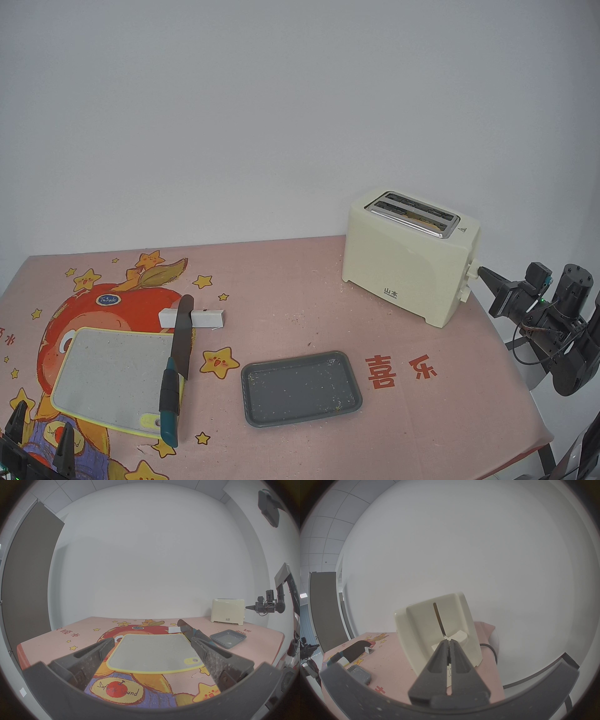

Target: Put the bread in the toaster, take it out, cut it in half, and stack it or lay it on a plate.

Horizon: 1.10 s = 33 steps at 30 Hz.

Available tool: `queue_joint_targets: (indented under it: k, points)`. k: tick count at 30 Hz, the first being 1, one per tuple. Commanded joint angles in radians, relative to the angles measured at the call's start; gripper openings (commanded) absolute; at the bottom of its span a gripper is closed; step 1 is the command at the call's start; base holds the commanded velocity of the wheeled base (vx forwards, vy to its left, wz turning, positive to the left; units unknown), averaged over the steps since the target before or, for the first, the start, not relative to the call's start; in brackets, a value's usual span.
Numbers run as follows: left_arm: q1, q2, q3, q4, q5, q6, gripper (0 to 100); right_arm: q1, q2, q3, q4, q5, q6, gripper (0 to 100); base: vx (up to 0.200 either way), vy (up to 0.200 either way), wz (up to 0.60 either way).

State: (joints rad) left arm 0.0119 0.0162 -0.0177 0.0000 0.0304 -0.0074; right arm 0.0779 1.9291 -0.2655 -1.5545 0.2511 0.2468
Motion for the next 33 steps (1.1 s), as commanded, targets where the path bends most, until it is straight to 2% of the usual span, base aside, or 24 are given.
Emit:
queue_joint_targets:
  k: [1, 33]
  points:
    - [0.0, -0.007, 0.018, 0.0, 0.0, 0.0, 100, 0.0, 0.004, 0.0, -0.003, 0.001, 0.0, 0, 0.0, 0.0, 0.0]
    - [0.0, -0.007, 0.018, -0.002, 0.0, 0.0, 100, 0.0, 0.034, 0.009, -0.003, 0.001, -0.001, 0, 0.0, 0.0, 0.0]
